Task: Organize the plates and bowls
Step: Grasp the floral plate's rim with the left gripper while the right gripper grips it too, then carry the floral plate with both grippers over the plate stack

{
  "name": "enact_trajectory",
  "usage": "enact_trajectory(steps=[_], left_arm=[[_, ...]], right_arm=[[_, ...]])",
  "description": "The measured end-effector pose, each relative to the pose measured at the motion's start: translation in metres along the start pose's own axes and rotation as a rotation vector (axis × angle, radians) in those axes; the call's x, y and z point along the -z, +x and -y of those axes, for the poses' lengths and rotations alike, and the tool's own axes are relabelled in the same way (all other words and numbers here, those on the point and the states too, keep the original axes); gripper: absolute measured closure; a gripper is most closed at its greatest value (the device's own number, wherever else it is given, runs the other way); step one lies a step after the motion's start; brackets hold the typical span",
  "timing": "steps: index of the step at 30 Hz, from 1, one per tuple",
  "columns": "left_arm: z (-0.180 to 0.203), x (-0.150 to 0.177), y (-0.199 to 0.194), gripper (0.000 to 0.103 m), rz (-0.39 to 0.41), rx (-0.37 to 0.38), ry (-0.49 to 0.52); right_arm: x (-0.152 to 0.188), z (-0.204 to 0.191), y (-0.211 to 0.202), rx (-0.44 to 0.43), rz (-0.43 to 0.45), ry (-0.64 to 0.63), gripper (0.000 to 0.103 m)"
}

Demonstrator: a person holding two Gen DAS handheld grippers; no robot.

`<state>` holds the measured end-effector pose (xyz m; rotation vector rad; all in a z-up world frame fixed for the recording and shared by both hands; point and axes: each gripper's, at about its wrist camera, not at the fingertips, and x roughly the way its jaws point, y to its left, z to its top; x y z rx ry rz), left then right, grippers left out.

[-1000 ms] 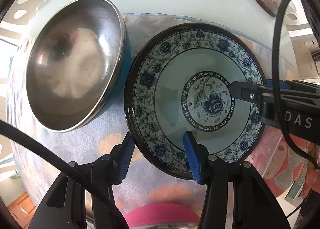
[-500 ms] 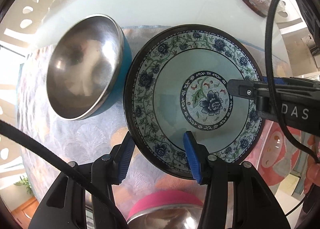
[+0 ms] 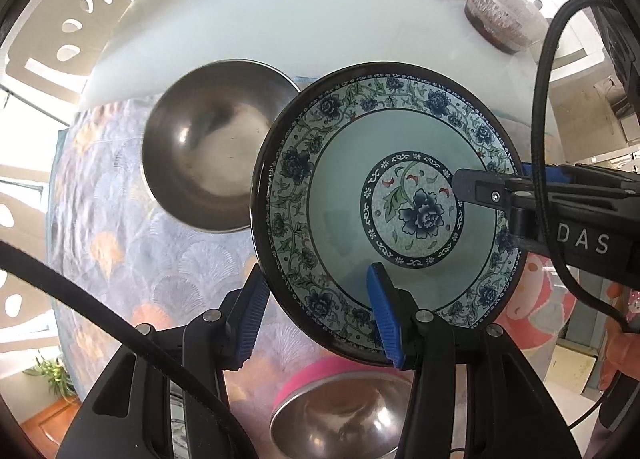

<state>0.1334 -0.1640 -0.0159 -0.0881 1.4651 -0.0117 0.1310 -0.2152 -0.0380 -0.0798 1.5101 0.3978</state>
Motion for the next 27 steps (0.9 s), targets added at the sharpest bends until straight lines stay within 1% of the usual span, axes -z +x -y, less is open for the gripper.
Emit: enact_trajectory(steps=[2, 11, 14, 19, 27], left_arm=[[-0.004, 0.001, -0.012, 0.056, 0.006, 0.002, -0.003], [-0.032, 0.020, -0.032, 0.056, 0.030, -0.004, -0.018], [-0.042, 0.026, -0.035, 0.056, 0.037, -0.009, -0.034], [-0.074, 0.042, -0.044, 0.056, 0.040, -0.013, -0.066], [-0.112, 0.067, -0.055, 0.056, 0.051, -0.023, -0.110]], right_arm=[[0.004, -0.004, -0.005, 0.006, 0.009, -0.006, 0.051], [0.020, -0.037, -0.015, 0.005, 0.023, -0.039, 0.051], [0.022, -0.056, -0.011, -0.001, 0.025, -0.054, 0.051], [0.030, -0.084, -0.006, -0.010, 0.021, -0.081, 0.051], [0.042, -0.135, 0.003, -0.016, 0.016, -0.124, 0.051]])
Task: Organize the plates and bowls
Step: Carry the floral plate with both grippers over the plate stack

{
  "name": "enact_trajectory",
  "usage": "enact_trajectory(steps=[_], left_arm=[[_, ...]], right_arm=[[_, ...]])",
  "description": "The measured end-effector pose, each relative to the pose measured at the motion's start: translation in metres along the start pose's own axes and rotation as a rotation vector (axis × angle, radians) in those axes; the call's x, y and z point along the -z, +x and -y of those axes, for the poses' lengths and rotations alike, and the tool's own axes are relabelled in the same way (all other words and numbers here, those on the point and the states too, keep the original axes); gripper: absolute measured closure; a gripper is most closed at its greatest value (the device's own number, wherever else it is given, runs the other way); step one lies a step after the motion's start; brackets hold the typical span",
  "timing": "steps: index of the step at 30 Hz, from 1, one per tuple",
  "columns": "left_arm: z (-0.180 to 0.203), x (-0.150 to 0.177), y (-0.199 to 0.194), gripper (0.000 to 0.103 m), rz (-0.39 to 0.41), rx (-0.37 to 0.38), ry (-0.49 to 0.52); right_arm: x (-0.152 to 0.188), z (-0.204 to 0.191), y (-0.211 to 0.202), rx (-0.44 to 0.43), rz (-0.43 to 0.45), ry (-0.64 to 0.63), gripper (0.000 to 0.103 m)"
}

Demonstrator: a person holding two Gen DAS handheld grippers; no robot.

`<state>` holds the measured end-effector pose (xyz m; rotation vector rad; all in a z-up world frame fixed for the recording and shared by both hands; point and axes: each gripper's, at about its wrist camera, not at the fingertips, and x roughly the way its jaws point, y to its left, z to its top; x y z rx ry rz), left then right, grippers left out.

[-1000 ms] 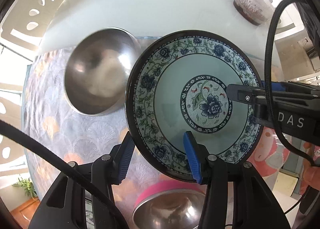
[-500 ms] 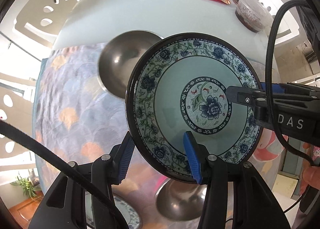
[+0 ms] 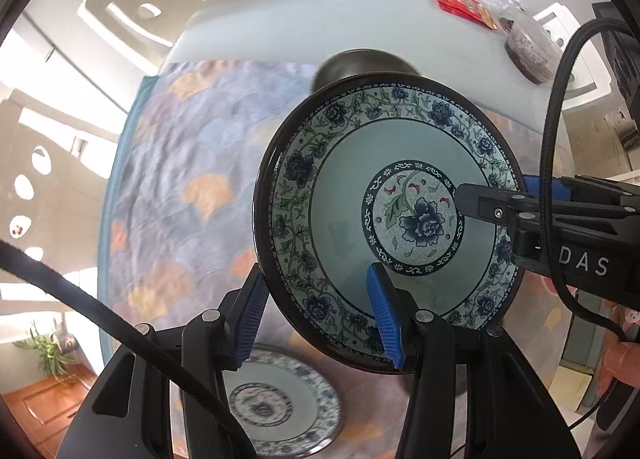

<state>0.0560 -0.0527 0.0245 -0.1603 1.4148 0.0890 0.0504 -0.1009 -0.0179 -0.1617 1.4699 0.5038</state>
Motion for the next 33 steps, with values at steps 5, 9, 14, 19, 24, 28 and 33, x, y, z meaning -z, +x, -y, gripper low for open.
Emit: enact_trajectory(steps=[5, 9, 14, 19, 24, 28, 33], left_arm=[[-0.030, 0.014, -0.006, 0.056, 0.003, 0.002, -0.026], [-0.053, 0.026, -0.008, 0.056, 0.003, 0.004, -0.048], [-0.078, 0.042, -0.008, 0.056, -0.003, 0.000, -0.069], [-0.096, 0.055, -0.011, 0.056, 0.001, 0.005, -0.073], [-0.114, 0.067, -0.010, 0.056, -0.007, 0.021, -0.083], [-0.124, 0.072, -0.010, 0.056, -0.004, 0.013, -0.073], [-0.135, 0.077, -0.011, 0.056, -0.004, 0.014, -0.063]], right_arm=[[0.006, -0.032, 0.005, -0.004, -0.003, -0.026, 0.051], [0.013, -0.056, 0.008, -0.009, -0.006, -0.045, 0.051], [0.025, -0.085, 0.017, -0.007, -0.019, -0.075, 0.051], [0.036, -0.105, 0.026, -0.010, -0.034, -0.085, 0.051], [0.046, -0.122, 0.032, -0.018, -0.036, -0.089, 0.051], [0.054, -0.131, 0.035, -0.024, -0.037, -0.086, 0.051], [0.064, -0.139, 0.038, -0.029, -0.042, -0.081, 0.051]])
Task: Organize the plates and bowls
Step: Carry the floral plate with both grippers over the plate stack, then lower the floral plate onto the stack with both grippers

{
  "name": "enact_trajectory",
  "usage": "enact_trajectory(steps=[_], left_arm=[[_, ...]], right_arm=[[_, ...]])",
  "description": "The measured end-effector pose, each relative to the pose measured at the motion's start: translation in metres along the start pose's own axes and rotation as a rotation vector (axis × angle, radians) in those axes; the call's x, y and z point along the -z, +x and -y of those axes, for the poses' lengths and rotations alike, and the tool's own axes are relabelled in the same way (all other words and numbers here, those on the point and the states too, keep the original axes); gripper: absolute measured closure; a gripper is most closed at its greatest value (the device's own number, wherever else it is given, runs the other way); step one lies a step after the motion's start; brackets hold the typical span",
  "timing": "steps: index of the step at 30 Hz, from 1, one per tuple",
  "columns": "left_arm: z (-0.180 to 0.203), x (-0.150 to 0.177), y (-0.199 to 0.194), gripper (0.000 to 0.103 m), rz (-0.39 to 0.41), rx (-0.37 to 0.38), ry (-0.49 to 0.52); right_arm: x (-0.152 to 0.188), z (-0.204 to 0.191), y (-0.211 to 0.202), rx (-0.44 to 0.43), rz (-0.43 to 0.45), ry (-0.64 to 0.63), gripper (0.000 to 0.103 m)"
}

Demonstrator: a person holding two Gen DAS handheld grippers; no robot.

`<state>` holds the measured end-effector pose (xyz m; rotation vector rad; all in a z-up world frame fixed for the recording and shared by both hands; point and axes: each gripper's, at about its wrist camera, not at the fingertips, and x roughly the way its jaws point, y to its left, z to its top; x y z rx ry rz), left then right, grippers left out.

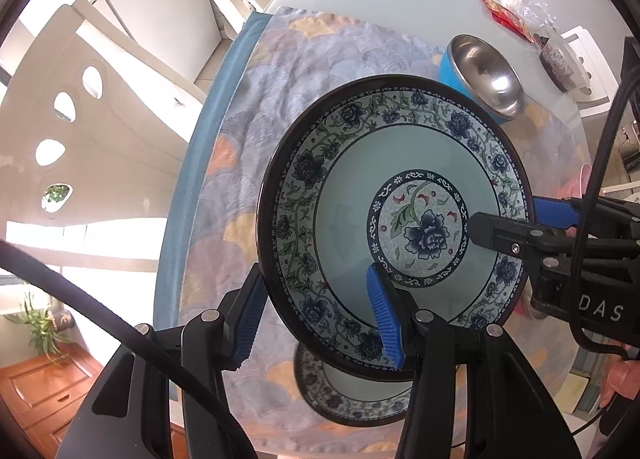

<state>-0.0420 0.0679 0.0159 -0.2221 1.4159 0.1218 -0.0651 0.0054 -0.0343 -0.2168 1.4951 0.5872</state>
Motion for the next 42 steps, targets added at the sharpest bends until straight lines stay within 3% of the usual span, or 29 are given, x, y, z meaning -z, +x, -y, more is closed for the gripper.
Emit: enact_trajectory(steps=[23, 42], left_arm=[[-0.009, 0.016, 0.009, 0.056, -0.011, 0.038, 0.089], [-0.014, 0.026, 0.019, 0.056, 0.006, 0.052, 0.117]], right_arm=[[0.038, -0.009, 0.012, 0.001, -0.004, 0.057, 0.051], [0.050, -0.008, 0.027, -0.020, -0.013, 0.086, 0.051]])
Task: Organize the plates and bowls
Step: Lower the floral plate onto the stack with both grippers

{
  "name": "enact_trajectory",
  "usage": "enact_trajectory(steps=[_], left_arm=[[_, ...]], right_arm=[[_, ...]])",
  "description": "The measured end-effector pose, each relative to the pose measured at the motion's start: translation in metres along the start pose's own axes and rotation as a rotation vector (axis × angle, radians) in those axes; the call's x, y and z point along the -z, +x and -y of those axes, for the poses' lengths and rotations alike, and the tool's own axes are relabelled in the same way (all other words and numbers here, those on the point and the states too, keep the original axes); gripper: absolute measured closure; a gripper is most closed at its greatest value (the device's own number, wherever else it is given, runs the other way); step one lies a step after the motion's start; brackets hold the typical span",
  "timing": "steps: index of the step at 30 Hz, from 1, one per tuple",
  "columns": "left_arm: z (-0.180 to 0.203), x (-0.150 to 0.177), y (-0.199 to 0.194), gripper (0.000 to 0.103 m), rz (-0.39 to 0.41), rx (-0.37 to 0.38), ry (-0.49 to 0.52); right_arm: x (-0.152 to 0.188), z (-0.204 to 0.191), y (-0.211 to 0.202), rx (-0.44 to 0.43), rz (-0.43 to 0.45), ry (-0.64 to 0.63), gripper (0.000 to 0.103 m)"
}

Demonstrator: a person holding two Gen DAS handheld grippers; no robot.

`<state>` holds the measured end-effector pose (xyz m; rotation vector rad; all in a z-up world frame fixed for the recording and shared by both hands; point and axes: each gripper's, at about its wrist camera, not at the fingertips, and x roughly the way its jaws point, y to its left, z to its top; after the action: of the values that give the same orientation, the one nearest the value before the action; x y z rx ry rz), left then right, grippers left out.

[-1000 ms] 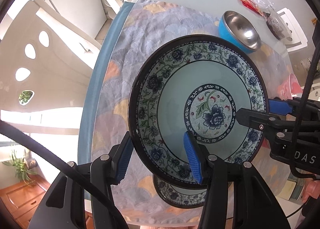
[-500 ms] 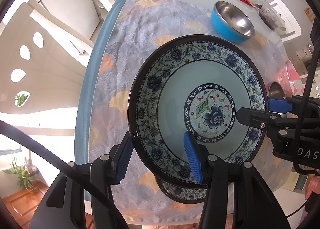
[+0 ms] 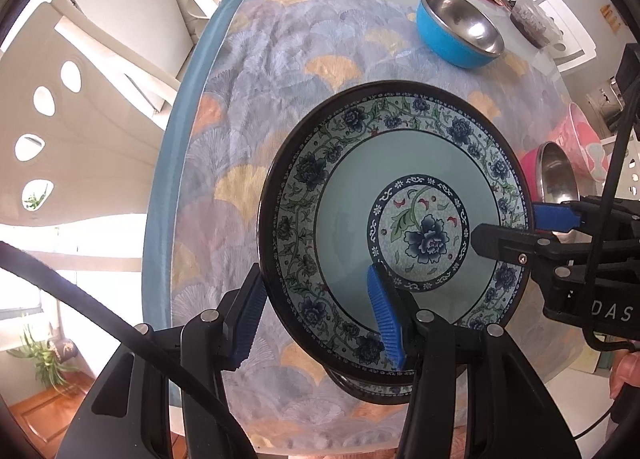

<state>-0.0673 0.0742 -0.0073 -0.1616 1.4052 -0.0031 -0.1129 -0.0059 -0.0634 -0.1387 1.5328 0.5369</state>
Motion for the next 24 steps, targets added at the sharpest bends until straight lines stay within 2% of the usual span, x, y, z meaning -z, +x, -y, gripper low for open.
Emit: enact_trajectory(steps=[24], left_arm=[[0.008, 0.016, 0.016, 0.055, -0.018, -0.026, 0.069]], right_arm=[[0.000, -0.010, 0.016, -0.006, -0.072, 0.020, 0.052]])
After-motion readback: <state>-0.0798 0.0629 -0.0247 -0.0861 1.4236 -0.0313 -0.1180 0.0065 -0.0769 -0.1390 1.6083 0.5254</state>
